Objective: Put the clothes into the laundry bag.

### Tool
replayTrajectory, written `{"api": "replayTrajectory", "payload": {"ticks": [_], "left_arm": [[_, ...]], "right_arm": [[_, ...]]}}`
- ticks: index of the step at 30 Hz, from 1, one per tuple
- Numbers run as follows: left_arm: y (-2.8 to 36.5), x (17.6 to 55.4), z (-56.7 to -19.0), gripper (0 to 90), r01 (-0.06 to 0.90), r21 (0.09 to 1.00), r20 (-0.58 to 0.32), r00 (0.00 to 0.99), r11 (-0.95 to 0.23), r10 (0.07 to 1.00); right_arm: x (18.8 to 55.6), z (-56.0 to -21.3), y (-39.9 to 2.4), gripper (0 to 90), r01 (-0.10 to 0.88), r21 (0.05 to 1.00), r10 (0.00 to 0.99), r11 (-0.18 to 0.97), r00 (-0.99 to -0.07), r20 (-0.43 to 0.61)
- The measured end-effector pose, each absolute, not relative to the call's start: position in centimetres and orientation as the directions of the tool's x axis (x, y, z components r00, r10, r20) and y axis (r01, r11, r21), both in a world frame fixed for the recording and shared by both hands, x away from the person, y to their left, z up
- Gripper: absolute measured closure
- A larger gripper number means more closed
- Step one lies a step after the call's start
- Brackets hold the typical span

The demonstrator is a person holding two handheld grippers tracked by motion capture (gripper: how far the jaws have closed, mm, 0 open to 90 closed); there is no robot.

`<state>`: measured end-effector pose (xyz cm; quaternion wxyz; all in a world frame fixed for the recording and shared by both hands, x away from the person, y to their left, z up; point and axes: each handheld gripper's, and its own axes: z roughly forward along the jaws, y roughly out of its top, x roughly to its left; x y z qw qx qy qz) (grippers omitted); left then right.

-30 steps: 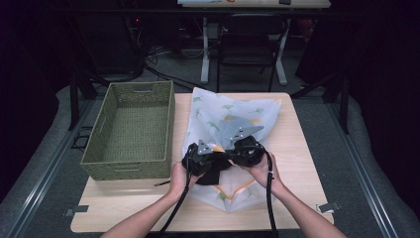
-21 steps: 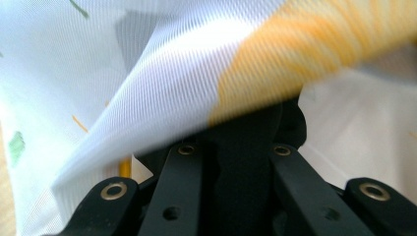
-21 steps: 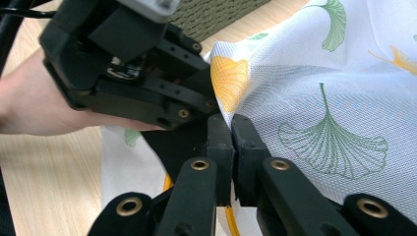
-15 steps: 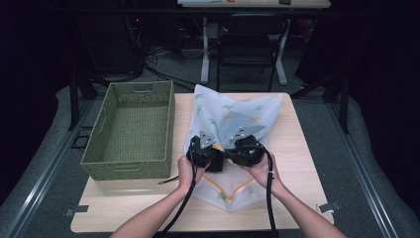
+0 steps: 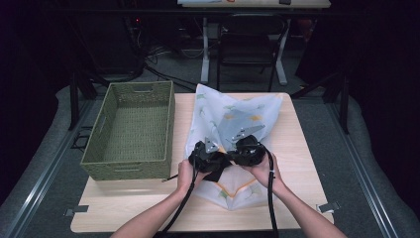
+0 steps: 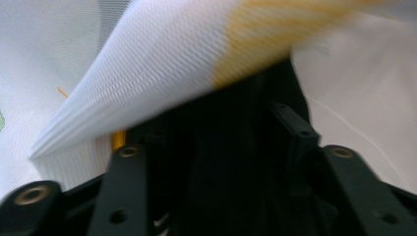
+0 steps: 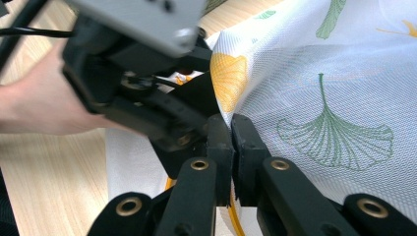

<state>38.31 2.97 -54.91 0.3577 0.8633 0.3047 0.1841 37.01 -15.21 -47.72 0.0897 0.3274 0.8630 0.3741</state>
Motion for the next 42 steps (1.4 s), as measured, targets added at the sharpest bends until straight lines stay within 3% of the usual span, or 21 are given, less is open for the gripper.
{"api": "replayTrajectory", "payload": {"ticks": [5, 8, 10, 16, 21, 25, 27, 29, 42], "left_arm": [[4.0, 37.1, -53.4, 26.4, 0.379, 0.709, 0.112, 0.773, -0.595, 0.625], [4.8, 36.4, -52.8, 19.1, 0.381, 0.697, 0.125, 0.771, -0.608, 0.625], [5.5, 36.0, -52.8, 15.7, 0.401, 0.693, 0.111, 0.761, -0.599, 0.639], [6.4, 36.6, -54.1, 16.7, 0.505, 0.635, 0.025, 0.743, -0.585, 0.669], [6.3, 37.7, -55.8, 31.0, 0.560, 0.594, -0.042, 0.739, -0.578, 0.673], [5.6, 37.9, -56.5, 56.3, 0.549, 0.590, -0.034, 0.749, -0.591, 0.662], [5.2, 38.0, -56.6, 74.4, 0.540, 0.609, -0.036, 0.750, -0.581, 0.660], [4.8, 38.0, -56.6, 84.0, 0.525, 0.635, -0.024, 0.747, -0.567, 0.665], [3.0, 39.9, -54.0, 86.1, 0.480, 0.788, -0.051, 0.676, -0.387, 0.735]], "right_arm": [[37.0, -47.6, -15.2, 87.7, 0.488, 0.709, 0.629, 0.508, -0.773, 0.082], [36.9, -47.6, -15.1, 87.7, 0.488, 0.710, 0.630, 0.508, -0.773, 0.080], [36.9, -47.6, -15.1, 87.7, 0.487, 0.711, 0.629, 0.508, -0.774, 0.081], [37.0, -47.7, -14.9, 87.6, 0.487, 0.707, 0.625, 0.513, -0.776, 0.081], [36.9, -47.7, -14.8, 87.7, 0.488, 0.706, 0.623, 0.512, -0.777, 0.085], [36.9, -47.8, -14.8, 87.7, 0.492, 0.704, 0.623, 0.512, -0.777, 0.089], [36.9, -47.8, -14.7, 87.7, 0.488, 0.703, 0.620, 0.516, -0.780, 0.087], [37.0, -47.8, -14.7, 87.8, 0.486, 0.705, 0.617, 0.517, -0.782, 0.087], [36.2, -46.5, -14.8, 88.1, 0.454, 0.757, 0.602, 0.470, -0.792, 0.101]]}}
